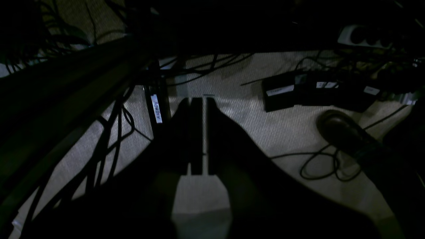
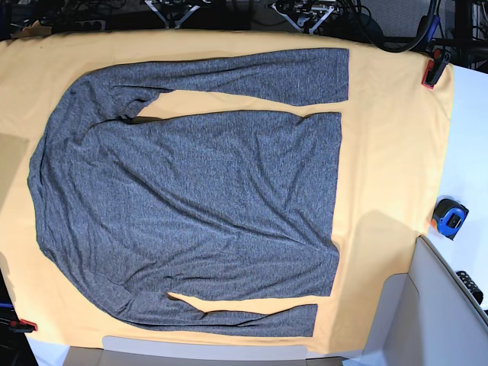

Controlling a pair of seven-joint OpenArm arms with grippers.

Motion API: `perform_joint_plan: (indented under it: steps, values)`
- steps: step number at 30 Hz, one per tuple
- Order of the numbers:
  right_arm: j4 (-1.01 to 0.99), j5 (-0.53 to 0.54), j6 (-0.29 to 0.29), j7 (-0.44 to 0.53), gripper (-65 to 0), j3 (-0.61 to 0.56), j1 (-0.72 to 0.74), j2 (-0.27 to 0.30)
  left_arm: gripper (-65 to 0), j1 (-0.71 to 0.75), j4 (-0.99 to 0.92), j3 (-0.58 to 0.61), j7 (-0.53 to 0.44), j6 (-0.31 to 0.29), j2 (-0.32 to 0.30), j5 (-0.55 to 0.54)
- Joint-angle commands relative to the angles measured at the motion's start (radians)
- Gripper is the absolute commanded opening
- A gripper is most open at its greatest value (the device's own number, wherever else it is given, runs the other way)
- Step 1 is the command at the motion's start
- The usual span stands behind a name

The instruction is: Fold the T-shirt properly

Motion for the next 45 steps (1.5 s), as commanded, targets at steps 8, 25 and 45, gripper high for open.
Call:
perform_joint_plan:
  steps: [8,25,45]
  values:
    - [0.238,-0.002,-0.004,0.000,-65.0,-0.004,-0.175,0.011,-65.0,0.147,0.240,0.001,0.001,0.005,-0.032,-0.002]
    - [1.015,-0.002,-0.004,-0.001,-65.0,-0.008,-0.761,0.181,-65.0,0.775,1.135,0.004,0.091,0.004,-0.167,-0.009]
    - [1.843,0.469,0.002,-0.001,-65.0,0.004,-1.056,0.332,-65.0,1.054,1.962,0.060,0.335,-0.180,-0.545,-0.485]
